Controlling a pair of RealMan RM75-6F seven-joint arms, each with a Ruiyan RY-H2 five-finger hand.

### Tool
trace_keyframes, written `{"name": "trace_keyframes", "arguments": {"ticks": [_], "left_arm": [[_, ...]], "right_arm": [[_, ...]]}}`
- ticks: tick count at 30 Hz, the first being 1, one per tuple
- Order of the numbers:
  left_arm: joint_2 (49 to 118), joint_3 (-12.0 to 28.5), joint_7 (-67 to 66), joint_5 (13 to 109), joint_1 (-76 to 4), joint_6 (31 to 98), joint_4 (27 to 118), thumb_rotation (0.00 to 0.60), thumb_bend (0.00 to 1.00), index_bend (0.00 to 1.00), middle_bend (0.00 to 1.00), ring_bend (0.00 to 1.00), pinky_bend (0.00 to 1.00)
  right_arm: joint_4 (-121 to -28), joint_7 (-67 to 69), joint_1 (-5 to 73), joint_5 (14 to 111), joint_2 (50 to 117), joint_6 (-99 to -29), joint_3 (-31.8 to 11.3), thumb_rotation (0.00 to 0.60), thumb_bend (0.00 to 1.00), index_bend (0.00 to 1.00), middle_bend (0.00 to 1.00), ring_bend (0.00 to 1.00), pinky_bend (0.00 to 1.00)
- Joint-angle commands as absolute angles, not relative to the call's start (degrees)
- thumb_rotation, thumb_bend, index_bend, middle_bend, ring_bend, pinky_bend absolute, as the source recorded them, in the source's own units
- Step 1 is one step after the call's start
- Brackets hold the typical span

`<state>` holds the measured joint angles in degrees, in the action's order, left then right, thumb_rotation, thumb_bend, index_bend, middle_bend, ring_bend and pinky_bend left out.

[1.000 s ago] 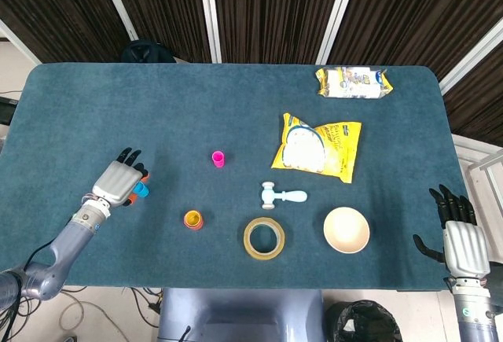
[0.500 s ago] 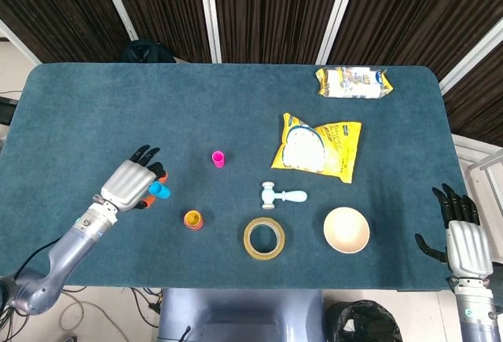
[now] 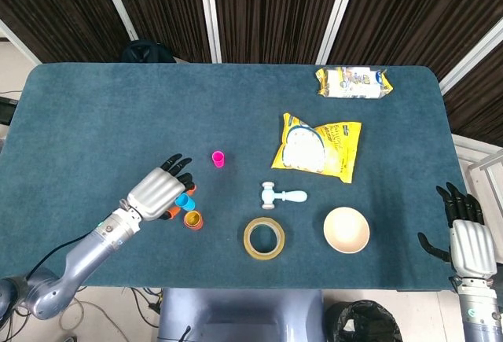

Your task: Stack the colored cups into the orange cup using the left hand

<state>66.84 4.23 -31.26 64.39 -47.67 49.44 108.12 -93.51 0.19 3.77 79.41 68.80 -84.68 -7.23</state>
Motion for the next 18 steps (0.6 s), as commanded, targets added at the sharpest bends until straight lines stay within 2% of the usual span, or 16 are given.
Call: {"name": "trace_keyframes", "arguments": {"ticks": [1,18], "left_arm": [[67.8,3.9,-32.6,63.1,-48.4,48.9,108.3,0.600,0.33,0.47,0.30,0.00,0.06],[69.7,2.3,-36.0,59.0,-50.4,48.6,108.6,0.600,0.32,0.45,0.30,0.00,0.05]], "right_arm": [[-93.4,0.4,3.8,79.3,68.7,-84.6,-7.3,0.600,0.32,0.10,0.04,0.10,0.00],[-93.5,1.0,3.7,79.1,68.4,-84.7,-7.6,0.600,0.32,0.10,0.05,0.10,0.00]]}}
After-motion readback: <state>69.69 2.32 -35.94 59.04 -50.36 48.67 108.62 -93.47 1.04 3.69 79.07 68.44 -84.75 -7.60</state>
